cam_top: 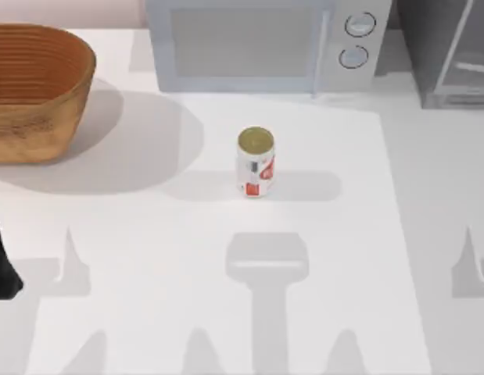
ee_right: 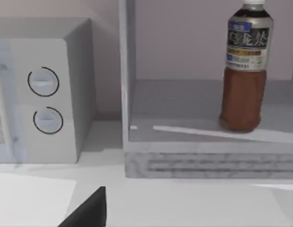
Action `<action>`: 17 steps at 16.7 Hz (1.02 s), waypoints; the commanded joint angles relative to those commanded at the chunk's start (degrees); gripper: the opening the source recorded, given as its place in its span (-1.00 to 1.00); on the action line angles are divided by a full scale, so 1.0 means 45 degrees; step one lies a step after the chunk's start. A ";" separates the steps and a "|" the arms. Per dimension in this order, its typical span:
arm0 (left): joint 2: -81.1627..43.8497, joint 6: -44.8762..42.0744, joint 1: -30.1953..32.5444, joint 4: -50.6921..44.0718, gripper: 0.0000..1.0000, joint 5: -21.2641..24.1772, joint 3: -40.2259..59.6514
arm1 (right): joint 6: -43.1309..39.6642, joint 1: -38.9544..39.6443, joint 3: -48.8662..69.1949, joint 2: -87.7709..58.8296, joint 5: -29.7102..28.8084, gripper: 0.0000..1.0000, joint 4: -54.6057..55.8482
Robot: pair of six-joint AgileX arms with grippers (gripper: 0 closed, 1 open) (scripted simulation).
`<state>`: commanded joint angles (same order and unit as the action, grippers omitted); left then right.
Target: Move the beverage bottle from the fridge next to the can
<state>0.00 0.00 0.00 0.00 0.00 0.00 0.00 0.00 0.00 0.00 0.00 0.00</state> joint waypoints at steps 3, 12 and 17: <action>0.0000 0.0000 0.0000 0.0000 1.00 0.0000 0.0000 | 0.0001 -0.0030 0.0099 -0.0127 0.0011 1.00 0.0107; 0.0000 0.0000 0.0000 0.0000 1.00 0.0000 0.0000 | 0.0087 -0.1049 0.4155 -0.7331 0.0864 1.00 0.4527; 0.0000 0.0000 0.0000 0.0000 1.00 0.0000 0.0000 | 0.0141 -0.1831 0.7369 -1.4893 0.1632 1.00 0.8043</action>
<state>0.00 0.00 0.00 0.00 0.00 0.00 0.63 -8.24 33.16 -67.02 7.35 36.19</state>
